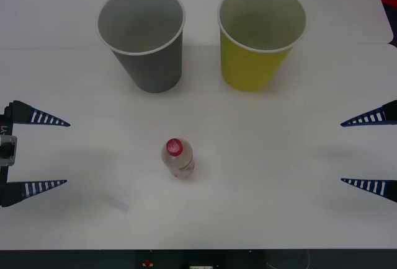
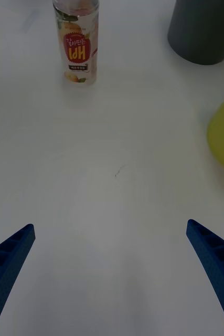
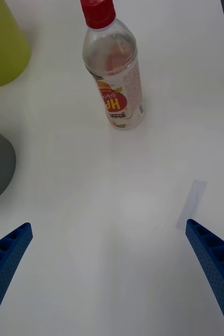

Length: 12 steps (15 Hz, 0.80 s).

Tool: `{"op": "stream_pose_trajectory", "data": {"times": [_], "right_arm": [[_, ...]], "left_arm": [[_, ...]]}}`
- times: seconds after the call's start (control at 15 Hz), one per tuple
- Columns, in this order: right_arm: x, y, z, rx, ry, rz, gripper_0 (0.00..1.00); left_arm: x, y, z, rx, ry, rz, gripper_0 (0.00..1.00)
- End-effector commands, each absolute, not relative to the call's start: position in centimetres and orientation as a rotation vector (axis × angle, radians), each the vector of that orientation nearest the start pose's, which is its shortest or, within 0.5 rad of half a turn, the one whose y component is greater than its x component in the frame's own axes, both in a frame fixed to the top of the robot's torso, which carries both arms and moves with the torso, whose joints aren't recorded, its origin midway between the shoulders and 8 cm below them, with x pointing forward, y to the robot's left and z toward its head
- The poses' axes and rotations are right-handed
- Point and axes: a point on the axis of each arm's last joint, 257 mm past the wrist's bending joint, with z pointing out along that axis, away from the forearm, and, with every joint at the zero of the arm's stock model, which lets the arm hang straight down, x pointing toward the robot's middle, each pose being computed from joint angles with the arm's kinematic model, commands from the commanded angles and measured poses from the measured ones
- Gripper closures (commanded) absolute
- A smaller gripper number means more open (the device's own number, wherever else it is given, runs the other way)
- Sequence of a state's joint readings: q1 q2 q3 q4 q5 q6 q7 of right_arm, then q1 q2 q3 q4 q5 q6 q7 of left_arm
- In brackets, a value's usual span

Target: Put the can into the green bin and the plastic bottle into the gray bin

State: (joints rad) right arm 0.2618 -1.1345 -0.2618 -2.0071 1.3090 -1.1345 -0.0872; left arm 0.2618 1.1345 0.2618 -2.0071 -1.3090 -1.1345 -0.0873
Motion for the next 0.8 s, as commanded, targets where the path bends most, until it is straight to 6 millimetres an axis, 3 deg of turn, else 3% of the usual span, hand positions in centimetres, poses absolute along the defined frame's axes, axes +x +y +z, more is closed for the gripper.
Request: {"op": "stream_pose_trajectory", "data": {"times": [0.07, 0.27, 0.47, 0.8], "right_arm": [[34.1, -28.6, -16.7, -1.634, 1.596, 0.209, 0.0], [34.1, -28.6, -16.7, -1.634, 1.596, 0.209, 0.0], [34.1, -28.6, -16.7, -1.634, 1.596, 0.209, 0.0], [34.1, -28.6, -16.7, -1.634, 1.596, 0.209, 0.0]], "left_arm": [[34.1, 28.1, -16.5, 1.756, 1.432, -0.128, 0.0], [33.9, 27.2, -15.5, 1.777, 1.39, -0.11, 0.0], [34.1, 27.6, -15.9, 1.774, 1.406, -0.105, 0.0], [33.5, 27.2, -18.6, 1.691, 1.497, -0.242, 0.0]]}}
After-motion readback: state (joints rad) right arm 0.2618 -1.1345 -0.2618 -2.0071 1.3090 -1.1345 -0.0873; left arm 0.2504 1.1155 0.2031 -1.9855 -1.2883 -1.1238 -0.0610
